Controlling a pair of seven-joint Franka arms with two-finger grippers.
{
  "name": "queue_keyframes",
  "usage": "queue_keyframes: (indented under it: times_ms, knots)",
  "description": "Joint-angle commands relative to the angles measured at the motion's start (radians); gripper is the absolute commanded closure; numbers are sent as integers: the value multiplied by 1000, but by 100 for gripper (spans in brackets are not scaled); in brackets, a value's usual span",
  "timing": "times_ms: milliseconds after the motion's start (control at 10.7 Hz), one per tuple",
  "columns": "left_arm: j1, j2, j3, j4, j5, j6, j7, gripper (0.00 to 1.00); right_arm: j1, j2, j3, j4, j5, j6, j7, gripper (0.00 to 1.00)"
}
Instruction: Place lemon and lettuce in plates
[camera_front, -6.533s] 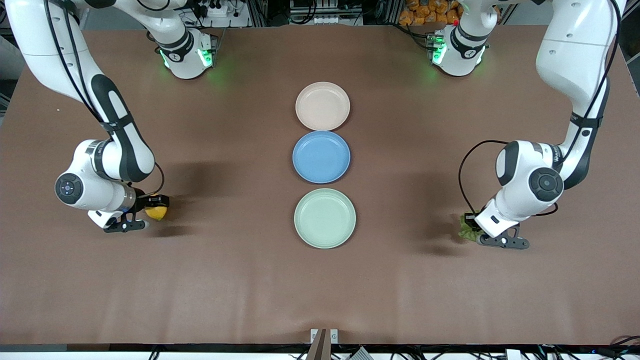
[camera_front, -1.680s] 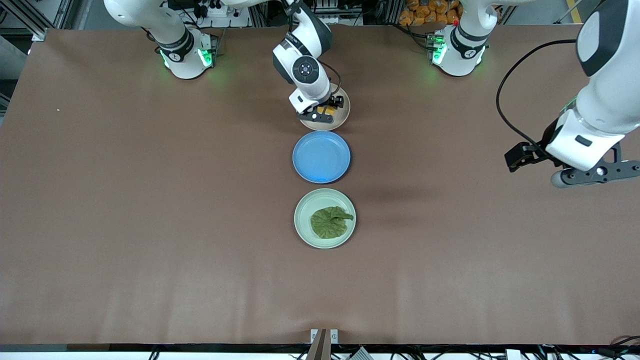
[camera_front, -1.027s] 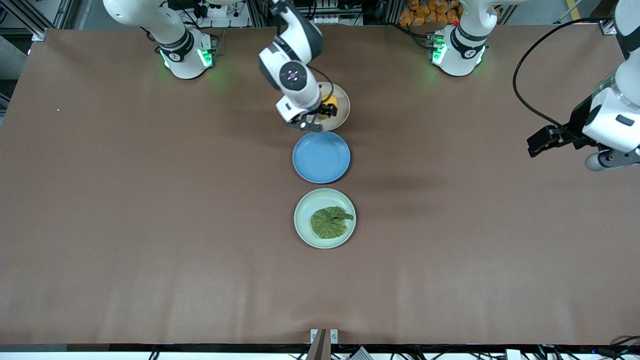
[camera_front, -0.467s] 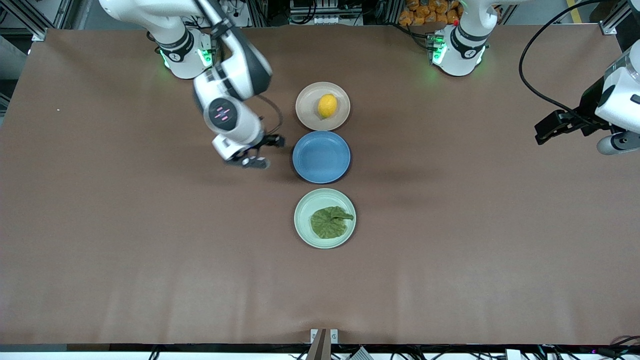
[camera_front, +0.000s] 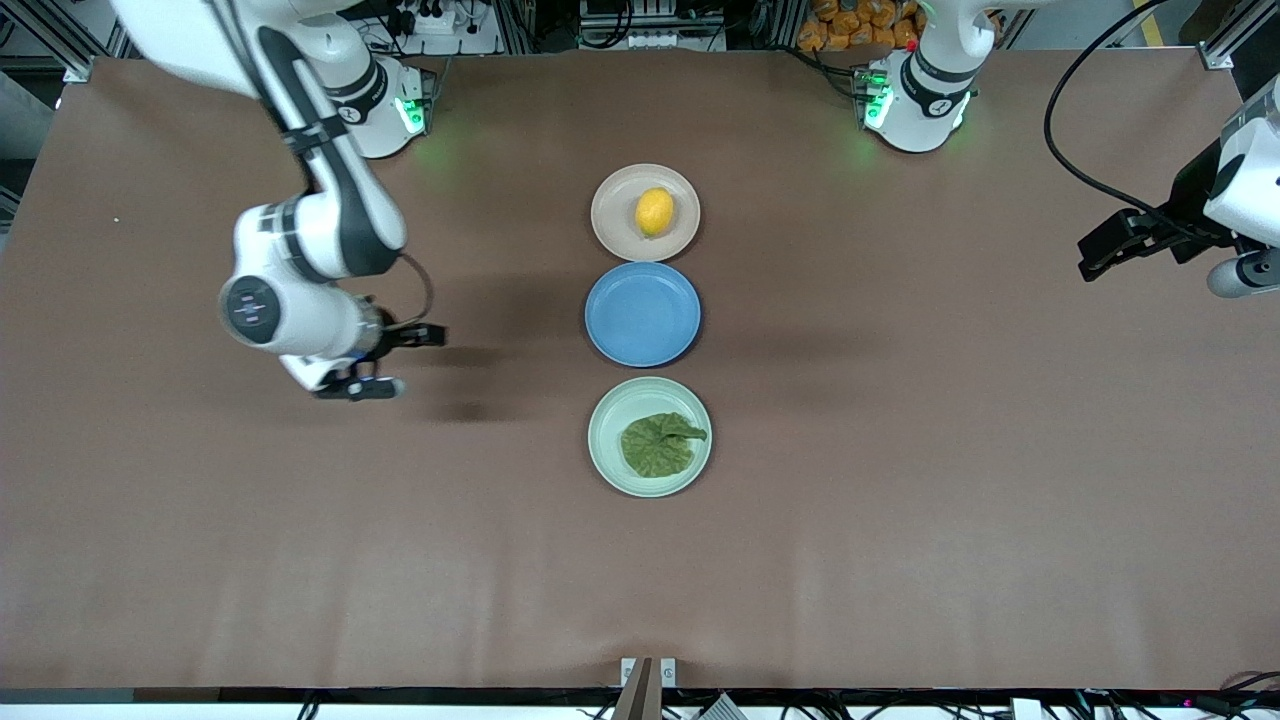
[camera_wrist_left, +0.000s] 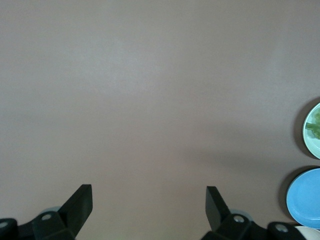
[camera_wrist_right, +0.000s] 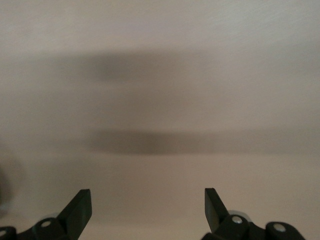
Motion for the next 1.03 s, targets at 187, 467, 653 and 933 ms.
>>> queue_keyframes:
  times_ms: [187,467,653,933]
  knots:
    - [14,-19,-5,-14,-24,-8,29,0,-179,-162,101,-19,-246,-3,-26,0]
    - [14,-19,-5,-14,-26,-8,28,0,-216,-312,83,-19,-329,-3,-122,0]
    - [12,-21,-8,-14,-24,-14,26,0,-213,-353,31,16,-314,-6,-218,0]
    - [11,-18,-10,-14,-24,-14,26,0,-215,-371,-43,157,-192,-178,-370,0]
